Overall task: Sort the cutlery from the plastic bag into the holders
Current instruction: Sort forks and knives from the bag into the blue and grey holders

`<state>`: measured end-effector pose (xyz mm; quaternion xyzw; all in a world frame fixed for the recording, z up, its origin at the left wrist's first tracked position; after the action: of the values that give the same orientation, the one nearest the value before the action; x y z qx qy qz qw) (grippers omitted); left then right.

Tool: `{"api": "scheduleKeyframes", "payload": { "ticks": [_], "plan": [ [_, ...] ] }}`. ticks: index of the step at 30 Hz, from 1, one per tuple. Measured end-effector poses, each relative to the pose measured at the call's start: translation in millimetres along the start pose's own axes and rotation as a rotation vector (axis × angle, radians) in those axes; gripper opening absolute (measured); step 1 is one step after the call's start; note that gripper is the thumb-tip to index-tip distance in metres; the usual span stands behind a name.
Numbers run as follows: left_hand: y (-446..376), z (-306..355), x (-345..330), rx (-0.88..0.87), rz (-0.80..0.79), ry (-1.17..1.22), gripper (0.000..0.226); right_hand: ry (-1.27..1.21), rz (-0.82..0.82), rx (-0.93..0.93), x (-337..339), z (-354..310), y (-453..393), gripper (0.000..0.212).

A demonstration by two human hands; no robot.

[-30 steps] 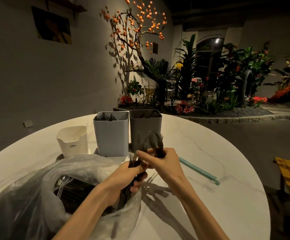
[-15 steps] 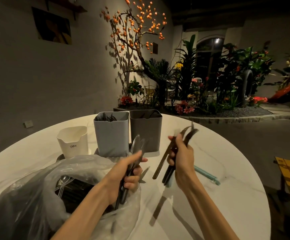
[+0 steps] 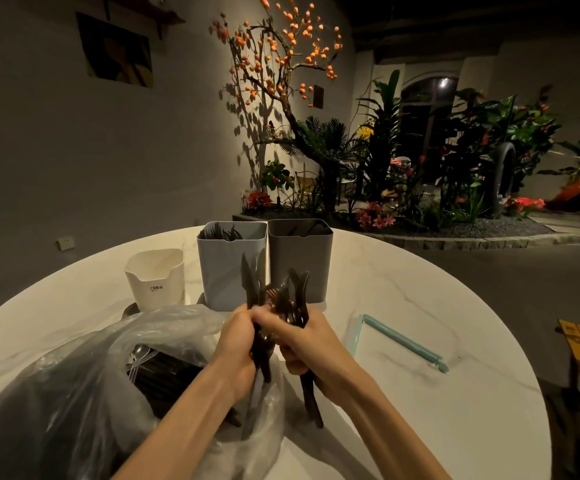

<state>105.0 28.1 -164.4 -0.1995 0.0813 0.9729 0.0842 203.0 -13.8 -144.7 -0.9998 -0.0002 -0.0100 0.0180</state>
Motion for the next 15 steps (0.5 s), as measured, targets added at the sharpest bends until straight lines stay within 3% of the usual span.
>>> {"api": "scheduleKeyframes", "payload": {
  "ticks": [7,11,15],
  "plan": [
    [4.9,8.0,-4.6,0.023,-0.047,0.208,0.026,0.027,-0.011,0.002,1.3,1.3,3.1,0.025],
    [1.4,13.1,-6.3,-0.074,-0.048,0.216,0.018,0.117,0.216,0.095,13.7,-3.4,1.7,0.026],
    [-2.1,20.7,-1.1,-0.139,-0.114,0.157,0.016,-0.004,0.362,0.231,37.5,-19.0,0.9,0.026]
  ]
}}
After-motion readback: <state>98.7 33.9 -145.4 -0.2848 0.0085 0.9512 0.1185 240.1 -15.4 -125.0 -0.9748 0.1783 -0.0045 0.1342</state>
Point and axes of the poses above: each hand's wrist, its own y-axis away from the middle knuckle, its own x-axis out of the back of the hand, z = x × y, the point moved 5 cm from there along -y, towards the middle knuckle, and after that the axes turned 1 degree about -x, right-handed, at the moved point
